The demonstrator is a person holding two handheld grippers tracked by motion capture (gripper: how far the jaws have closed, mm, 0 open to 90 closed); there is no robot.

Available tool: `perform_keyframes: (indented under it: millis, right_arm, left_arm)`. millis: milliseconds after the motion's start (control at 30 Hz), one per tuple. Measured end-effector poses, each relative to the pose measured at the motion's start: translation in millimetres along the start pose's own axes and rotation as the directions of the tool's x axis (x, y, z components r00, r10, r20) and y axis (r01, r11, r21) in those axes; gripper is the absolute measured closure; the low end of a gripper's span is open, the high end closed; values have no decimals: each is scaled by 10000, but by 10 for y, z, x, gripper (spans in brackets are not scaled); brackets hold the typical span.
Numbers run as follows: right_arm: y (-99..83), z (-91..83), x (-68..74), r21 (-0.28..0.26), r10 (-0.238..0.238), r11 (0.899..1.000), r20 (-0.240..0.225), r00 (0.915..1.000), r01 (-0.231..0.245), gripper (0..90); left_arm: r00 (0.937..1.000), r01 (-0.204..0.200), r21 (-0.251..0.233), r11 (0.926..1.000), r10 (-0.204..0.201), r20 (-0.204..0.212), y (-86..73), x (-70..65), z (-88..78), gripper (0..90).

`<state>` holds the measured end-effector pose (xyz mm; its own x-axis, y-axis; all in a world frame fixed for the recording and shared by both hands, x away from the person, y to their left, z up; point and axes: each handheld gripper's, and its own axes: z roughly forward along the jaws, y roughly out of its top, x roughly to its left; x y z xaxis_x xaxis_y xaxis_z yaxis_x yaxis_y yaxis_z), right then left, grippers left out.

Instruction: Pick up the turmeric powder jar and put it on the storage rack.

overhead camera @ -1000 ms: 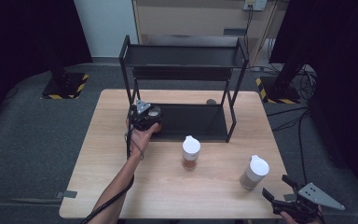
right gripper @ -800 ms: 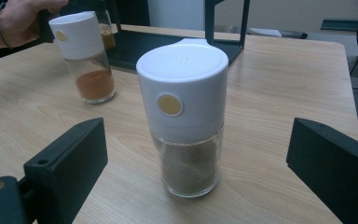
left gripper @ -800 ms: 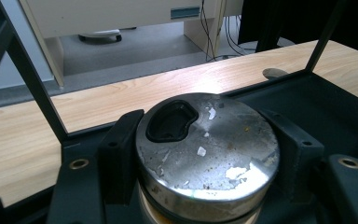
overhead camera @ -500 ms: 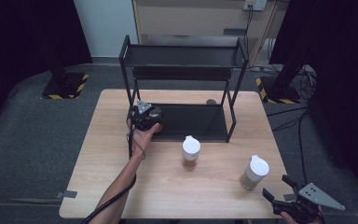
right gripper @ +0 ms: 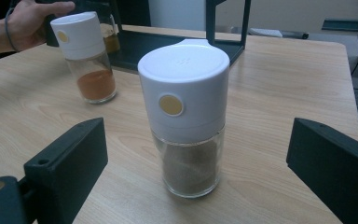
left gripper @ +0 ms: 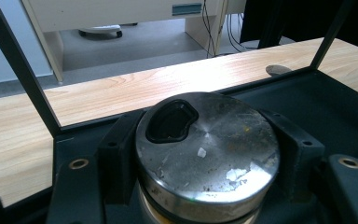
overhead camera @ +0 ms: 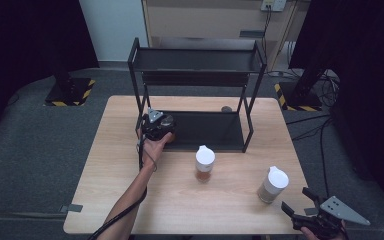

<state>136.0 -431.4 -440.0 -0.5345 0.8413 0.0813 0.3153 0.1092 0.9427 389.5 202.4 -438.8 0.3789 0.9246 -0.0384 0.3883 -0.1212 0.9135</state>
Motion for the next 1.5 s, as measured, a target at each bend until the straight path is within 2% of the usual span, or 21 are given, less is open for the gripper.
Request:
perform_keyframes:
  millis: [133,167,200,267,533,600,667,700,833,1133,1300,1400,1500]
  right_arm:
    - [-1,0,-2,-4,5,10000,1,10000,-5,53]
    - [-1,0,-1,-5,4,10000,-1,10000,-4,53]
    - [0,1,-1,-1,3,10000,-5,10000,-3,53]
    - [1,2,0,4,1,10000,-7,10000,-1,53]
    - [0,0,0,-3,3,10000,3,10000,-3,53]
    - [0,0,0,-5,1,10000,-7,10000,-1,52]
    - [0,0,1,-5,-7,10000,-17,10000,7,52]
    - [1,-1,2,-6,-13,10000,-10,10000,13,52]
    - [-1,0,0,-13,-6,10000,-12,10000,6,52]
    - [0,0,2,-9,-5,10000,0,10000,5,52]
    - [4,1,6,14,-14,10000,4,10000,14,52]
    - [5,3,8,21,-18,10000,16,10000,18,52]
    - [6,3,10,33,-16,10000,23,10000,15,51]
  left_arm:
    - [9998,-179,71,9998,178,67,28,5,8,320]
    - [9997,-264,76,9996,263,14,40,-6,9,252]
    - [9995,-311,72,9995,311,-26,52,-15,9,223]
    - [9995,-213,8,9998,213,222,73,16,22,196]
    - [9991,-300,-160,9994,304,283,213,9,-8,95]
    - [9987,-341,-53,9994,343,382,258,33,-7,72]
    - [9988,-375,-24,9993,376,318,286,38,-21,61]
    - [9989,-195,-63,9998,197,437,303,77,-35,57]
    - [9985,-212,-78,9997,215,499,344,114,-69,33]
    - [9943,-189,-300,9994,219,1046,450,224,-217,19]
    - [9885,-348,-530,9980,422,1449,492,252,-336,19]
    - [9853,-648,-645,9958,740,1538,522,245,-417,23]
    - [9818,-734,-826,9939,866,1690,536,251,-500,25]
